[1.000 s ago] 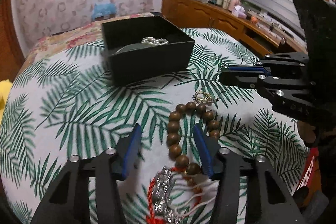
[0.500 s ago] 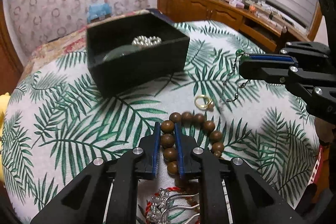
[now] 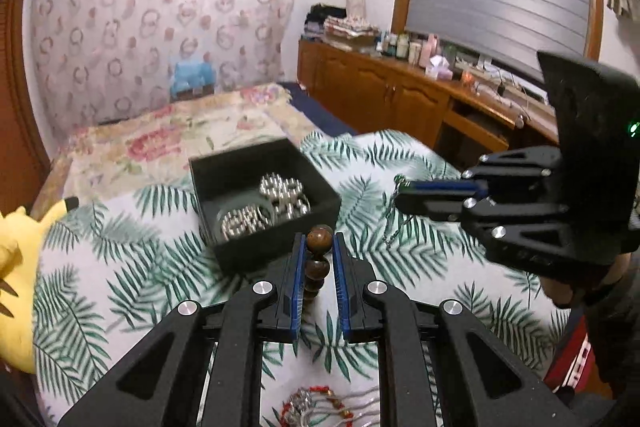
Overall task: Organize jewelry
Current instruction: 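Carry the brown bead bracelet into the black box with both grippers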
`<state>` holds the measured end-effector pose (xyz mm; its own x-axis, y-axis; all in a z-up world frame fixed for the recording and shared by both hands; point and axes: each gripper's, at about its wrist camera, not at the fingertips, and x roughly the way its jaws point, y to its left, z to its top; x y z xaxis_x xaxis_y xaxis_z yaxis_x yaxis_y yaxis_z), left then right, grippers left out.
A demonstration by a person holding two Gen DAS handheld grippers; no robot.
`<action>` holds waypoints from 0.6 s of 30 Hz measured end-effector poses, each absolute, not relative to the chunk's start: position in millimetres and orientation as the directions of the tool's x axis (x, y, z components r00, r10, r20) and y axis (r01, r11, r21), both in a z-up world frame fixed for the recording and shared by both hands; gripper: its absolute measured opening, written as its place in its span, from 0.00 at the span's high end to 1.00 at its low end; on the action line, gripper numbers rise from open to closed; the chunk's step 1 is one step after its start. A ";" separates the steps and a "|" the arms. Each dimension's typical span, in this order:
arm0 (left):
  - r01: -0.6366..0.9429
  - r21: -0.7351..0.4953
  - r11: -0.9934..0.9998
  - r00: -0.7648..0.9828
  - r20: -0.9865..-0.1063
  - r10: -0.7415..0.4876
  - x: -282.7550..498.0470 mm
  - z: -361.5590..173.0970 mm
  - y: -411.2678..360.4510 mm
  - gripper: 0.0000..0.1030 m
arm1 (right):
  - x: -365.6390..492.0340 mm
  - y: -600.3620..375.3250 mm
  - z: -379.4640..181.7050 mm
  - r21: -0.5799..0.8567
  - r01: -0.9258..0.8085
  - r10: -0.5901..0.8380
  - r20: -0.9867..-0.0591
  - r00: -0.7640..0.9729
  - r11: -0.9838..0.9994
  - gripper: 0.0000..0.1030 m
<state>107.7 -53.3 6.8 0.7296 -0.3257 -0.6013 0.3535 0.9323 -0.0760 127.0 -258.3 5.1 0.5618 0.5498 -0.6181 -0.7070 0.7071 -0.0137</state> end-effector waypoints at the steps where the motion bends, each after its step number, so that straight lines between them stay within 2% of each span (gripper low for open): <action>1: 0.352 -0.078 0.933 0.734 -0.595 -0.327 110.2 10.9 -52.4 0.88 | 130.5 -257.3 7.0 -0.012 -0.709 0.554 -0.614 0.561 0.705 0.93; 9: 0.335 -0.072 0.940 0.771 -0.552 -0.317 133.3 37.5 -43.0 0.88 | 158.5 -249.3 20.7 -0.002 -0.723 0.588 -0.582 0.562 0.690 0.93; 18: 0.287 -0.058 0.956 0.799 -0.536 -0.272 169.2 44.6 -31.2 0.88 | 190.8 -229.9 32.0 0.004 -0.755 0.627 -0.560 0.542 0.656 0.92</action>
<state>169.2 -31.2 44.6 0.7991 -0.2724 -0.5359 0.2871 0.9561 -0.0578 190.8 -229.9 32.0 0.5420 0.6267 -0.5599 -0.7546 0.6562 0.0039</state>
